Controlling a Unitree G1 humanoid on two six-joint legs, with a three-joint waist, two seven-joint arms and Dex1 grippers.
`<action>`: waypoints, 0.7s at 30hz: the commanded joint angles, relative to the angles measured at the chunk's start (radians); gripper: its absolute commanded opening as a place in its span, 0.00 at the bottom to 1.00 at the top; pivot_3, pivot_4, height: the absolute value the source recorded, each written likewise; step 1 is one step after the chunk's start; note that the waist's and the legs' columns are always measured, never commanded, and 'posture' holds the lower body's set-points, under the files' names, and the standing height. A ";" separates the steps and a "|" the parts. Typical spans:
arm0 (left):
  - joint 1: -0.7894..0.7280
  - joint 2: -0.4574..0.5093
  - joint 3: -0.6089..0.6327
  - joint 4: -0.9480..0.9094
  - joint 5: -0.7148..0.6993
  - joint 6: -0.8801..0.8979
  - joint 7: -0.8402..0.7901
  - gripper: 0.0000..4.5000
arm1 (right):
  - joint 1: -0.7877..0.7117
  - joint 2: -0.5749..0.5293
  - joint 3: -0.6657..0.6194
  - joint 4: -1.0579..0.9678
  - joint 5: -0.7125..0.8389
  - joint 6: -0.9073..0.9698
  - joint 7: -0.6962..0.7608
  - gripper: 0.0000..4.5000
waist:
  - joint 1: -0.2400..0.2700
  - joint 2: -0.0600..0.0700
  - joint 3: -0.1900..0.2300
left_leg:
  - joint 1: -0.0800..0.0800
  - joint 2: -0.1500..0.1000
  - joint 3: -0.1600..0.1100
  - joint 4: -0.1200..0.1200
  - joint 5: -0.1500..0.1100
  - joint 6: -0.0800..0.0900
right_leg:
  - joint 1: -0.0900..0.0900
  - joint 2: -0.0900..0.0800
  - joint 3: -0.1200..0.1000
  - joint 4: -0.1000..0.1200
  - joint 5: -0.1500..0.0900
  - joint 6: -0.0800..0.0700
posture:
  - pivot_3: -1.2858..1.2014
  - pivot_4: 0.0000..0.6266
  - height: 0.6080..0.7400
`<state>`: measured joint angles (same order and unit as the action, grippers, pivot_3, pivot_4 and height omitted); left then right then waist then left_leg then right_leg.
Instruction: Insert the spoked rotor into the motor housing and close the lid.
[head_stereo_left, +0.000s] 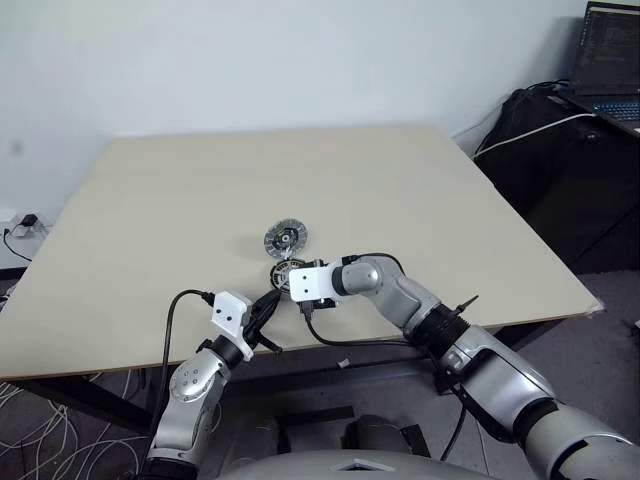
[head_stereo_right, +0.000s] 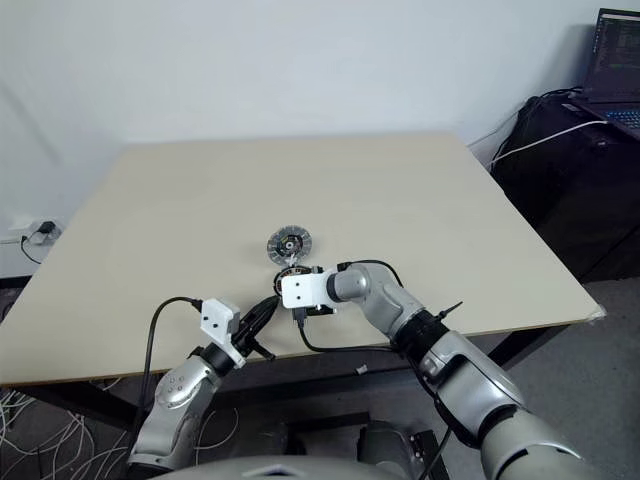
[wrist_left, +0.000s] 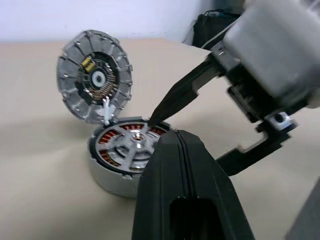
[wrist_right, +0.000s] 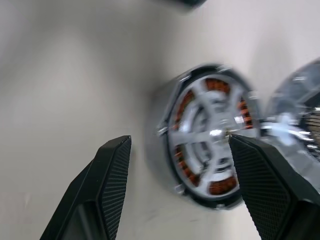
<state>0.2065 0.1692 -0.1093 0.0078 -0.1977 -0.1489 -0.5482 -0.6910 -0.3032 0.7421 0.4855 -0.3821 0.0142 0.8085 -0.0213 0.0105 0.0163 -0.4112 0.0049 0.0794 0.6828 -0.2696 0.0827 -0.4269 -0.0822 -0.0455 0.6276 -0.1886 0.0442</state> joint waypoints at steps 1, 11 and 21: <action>0.003 0.015 -0.002 -0.027 0.004 -0.019 -0.007 0.00 | -0.053 0.006 -0.002 0.047 -0.035 -0.071 0.014 0.75 | 0.000 0.000 0.000 | 0.000 0.000 0.000 0.000 0.000 0.000 | 0.000 0.000 0.000 0.000 0.000 0.000 | 0.52 0.00 1.00; 0.029 0.018 0.019 0.003 -0.014 -0.030 -0.010 0.00 | -0.094 0.031 -0.019 0.141 -0.074 -0.145 0.044 0.75 | -0.001 0.001 0.000 | 0.000 0.001 0.000 0.000 0.000 -0.001 | 0.000 0.001 0.000 0.000 0.001 -0.001 | 0.52 0.00 1.00; 0.025 0.017 0.035 0.052 -0.013 -0.023 -0.007 0.00 | -0.091 0.030 -0.035 0.138 -0.077 -0.156 0.084 0.75 | -0.002 0.001 0.000 | 0.000 0.002 0.000 0.000 0.000 -0.001 | -0.001 0.001 0.000 0.000 0.001 -0.002 | 0.52 0.00 1.00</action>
<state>0.2442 0.1816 -0.0756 0.0627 -0.2083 -0.1568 -0.5470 -0.7618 -0.2717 0.7381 0.6461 -0.4645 -0.1286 0.8822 -0.0230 0.0113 0.0166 -0.4109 0.0066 0.0797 0.6827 -0.2692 0.0815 -0.4275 -0.0808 -0.0453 0.6280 -0.1877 0.0427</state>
